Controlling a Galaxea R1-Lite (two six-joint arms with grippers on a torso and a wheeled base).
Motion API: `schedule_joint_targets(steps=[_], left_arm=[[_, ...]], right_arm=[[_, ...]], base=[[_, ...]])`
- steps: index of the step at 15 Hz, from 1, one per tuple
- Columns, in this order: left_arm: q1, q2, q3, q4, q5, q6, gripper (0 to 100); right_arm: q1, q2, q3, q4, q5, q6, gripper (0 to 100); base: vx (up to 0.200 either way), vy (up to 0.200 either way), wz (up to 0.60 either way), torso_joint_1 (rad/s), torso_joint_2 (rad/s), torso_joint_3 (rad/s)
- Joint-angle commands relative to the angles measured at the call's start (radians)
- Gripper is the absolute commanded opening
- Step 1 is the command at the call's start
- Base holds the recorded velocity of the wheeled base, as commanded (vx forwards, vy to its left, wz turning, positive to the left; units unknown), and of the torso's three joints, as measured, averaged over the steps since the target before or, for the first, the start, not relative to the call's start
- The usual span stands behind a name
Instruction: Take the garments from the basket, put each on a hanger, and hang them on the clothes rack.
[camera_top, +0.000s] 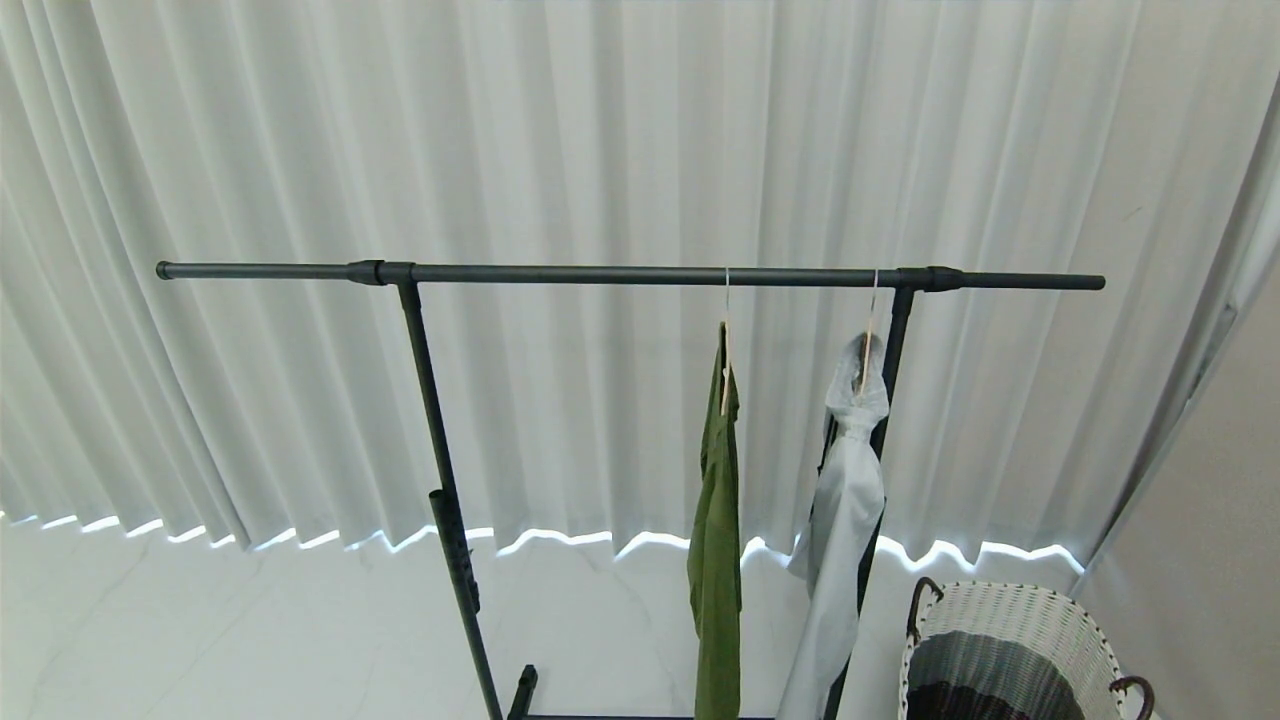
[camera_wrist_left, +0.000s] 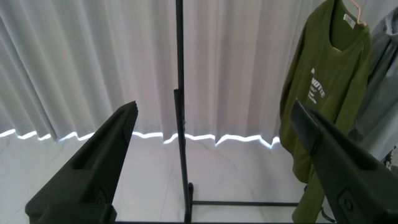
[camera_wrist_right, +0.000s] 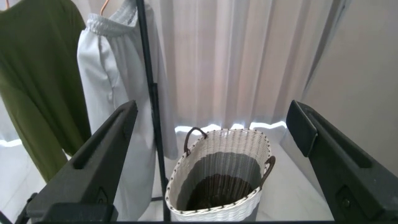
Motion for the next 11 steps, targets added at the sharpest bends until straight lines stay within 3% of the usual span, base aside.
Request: schedule_joint_targets(steps=[1, 11], left_arm=[[0.000, -0.002, 0.000, 0.000, 0.000, 0.000, 100], [0.000, -0.002, 0.000, 0.000, 0.000, 0.000, 100]], right_arm=[[0.000, -0.002, 0.000, -0.001, 0.000, 0.000, 100], [0.000, -0.002, 0.000, 0.002, 0.001, -0.001, 100]], base=[[0.000, 0.000, 0.00, 0.000, 0.00, 0.000], [0.000, 0.000, 0.00, 0.000, 0.00, 0.000]])
